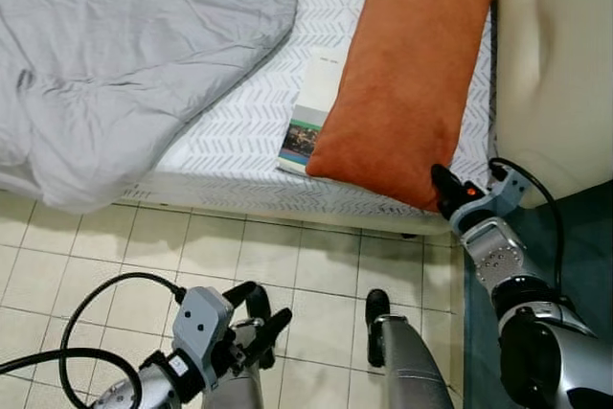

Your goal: Clean up the room

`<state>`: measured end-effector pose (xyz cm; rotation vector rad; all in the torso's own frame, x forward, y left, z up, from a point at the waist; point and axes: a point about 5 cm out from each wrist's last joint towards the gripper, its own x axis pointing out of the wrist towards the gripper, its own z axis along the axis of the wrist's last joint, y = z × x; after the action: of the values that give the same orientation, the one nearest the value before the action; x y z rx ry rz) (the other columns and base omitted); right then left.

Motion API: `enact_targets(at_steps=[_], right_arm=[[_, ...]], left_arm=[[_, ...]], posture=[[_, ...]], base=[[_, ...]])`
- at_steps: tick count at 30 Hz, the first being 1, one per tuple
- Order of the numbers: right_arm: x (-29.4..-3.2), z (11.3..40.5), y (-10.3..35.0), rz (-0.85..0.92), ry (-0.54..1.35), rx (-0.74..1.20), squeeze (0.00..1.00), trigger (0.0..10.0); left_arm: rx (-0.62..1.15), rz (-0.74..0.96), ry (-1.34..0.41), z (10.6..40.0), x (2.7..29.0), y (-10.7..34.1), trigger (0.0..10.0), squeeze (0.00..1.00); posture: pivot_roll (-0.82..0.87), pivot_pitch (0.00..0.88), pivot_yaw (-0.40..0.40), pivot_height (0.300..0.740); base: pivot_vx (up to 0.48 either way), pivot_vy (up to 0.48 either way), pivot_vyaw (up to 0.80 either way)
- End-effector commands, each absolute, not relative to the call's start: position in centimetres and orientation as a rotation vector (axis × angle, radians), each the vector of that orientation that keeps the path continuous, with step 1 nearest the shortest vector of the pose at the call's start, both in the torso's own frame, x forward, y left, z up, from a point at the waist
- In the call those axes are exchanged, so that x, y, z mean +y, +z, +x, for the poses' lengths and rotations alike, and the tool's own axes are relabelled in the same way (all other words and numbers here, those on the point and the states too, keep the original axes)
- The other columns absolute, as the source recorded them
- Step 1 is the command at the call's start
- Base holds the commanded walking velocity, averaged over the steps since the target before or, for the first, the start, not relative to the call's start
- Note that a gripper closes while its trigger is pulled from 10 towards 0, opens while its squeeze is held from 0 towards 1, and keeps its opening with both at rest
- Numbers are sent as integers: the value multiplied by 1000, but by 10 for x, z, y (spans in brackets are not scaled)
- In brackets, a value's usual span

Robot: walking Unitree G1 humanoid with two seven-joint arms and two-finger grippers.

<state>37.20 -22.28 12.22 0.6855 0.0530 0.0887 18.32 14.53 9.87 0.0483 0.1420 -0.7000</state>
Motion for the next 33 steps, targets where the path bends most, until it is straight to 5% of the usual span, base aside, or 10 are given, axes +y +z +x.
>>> enact_targets(at_steps=[1,8,12,16,26,33], right_arm=[[-213,365,102,708,98,145,0,0],[-211,367,103,700,103,137,0,0],[-225,383,146,442,-20,-26,0,0],[-238,393,185,377,-128,-144,0,0],[-279,383,192,276,-398,-149,0,0],[-320,357,160,505,-692,-83,0,0]], left_arm=[[185,56,-689,177,149,93,10000,0],[184,61,-681,179,148,93,10000,0],[179,70,-665,181,149,94,10000,0],[175,76,-659,183,149,94,10000,0],[163,87,-648,188,149,94,10000,0],[157,99,-642,191,152,95,10000,0]], posture=[[-8,580,77,740],[-2,578,76,740],[-2,575,74,740],[-9,571,69,740],[-13,566,61,740],[-14,567,66,740]], base=[[0,0,0],[0,0,0],[0,0,0],[0,0,0],[0,0,0],[0,0,0]])
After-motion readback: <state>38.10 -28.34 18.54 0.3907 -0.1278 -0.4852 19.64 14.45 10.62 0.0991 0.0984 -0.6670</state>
